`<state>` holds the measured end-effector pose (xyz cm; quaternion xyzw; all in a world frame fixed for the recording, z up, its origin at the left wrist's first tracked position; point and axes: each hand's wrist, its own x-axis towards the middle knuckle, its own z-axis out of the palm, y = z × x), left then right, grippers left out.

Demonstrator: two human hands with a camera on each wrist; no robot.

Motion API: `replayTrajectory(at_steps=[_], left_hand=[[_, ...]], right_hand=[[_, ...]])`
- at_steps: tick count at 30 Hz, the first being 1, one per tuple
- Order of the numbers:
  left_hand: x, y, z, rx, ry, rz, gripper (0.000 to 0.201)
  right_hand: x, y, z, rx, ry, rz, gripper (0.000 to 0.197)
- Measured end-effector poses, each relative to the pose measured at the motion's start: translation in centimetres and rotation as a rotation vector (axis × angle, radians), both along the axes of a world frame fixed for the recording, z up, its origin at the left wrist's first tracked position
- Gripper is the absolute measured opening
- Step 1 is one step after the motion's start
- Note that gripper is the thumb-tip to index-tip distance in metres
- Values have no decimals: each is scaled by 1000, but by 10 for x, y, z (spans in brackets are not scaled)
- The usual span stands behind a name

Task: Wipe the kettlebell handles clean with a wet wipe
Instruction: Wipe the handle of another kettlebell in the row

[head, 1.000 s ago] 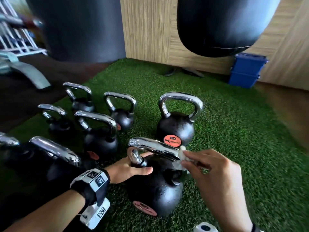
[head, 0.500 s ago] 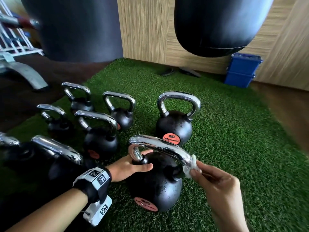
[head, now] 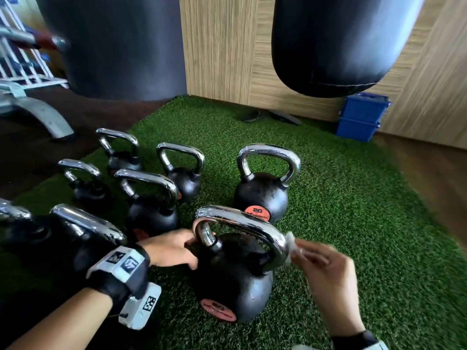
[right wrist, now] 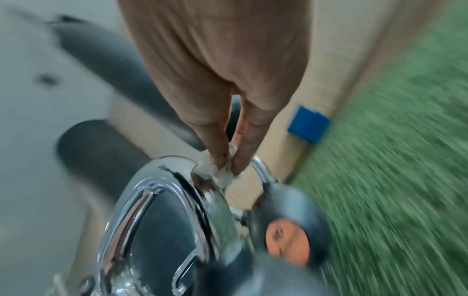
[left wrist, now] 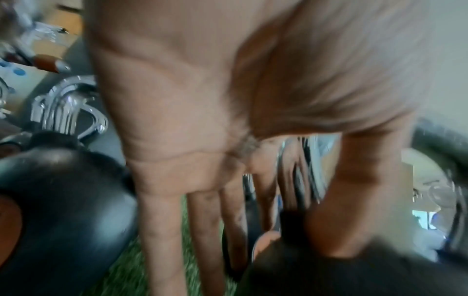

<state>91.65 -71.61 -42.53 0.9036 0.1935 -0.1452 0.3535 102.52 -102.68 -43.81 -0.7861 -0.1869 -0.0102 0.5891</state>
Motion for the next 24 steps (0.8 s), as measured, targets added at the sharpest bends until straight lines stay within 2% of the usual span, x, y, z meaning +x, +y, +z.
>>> replayTrajectory(at_steps=[1,3,5,6,8,11,14,20,22,24], left_hand=[[-4,4,8,-11,-60,41,39],[-12,10,28,26,-283,148,44],[-16,12,56,60,-542,220,29],[-17,8,70,-4,-638,188,24],[-14,-6,98,-250,-738,87,35],[-6,-35,127,-525,-724,-24,38],[-1,-49,135,-601,-677,-84,34],[-2,-38,125,-605,-715,-211,35],[0,-35,119,-586,-704,-220,38],[5,-33,112,-443,-719,-219,39]], right_hand=[[0,2,17,-86,-195,-39,25],[-3,11,53,-98,-400,6,24],[-9,21,84,-19,-459,130,22],[-12,28,97,28,-465,188,22],[-15,41,116,73,-480,264,25],[-19,62,130,138,-457,360,31],[-24,76,133,185,-465,372,37],[-28,82,126,153,-586,150,41],[-27,81,121,122,-567,172,42],[-23,73,112,61,-508,241,44]])
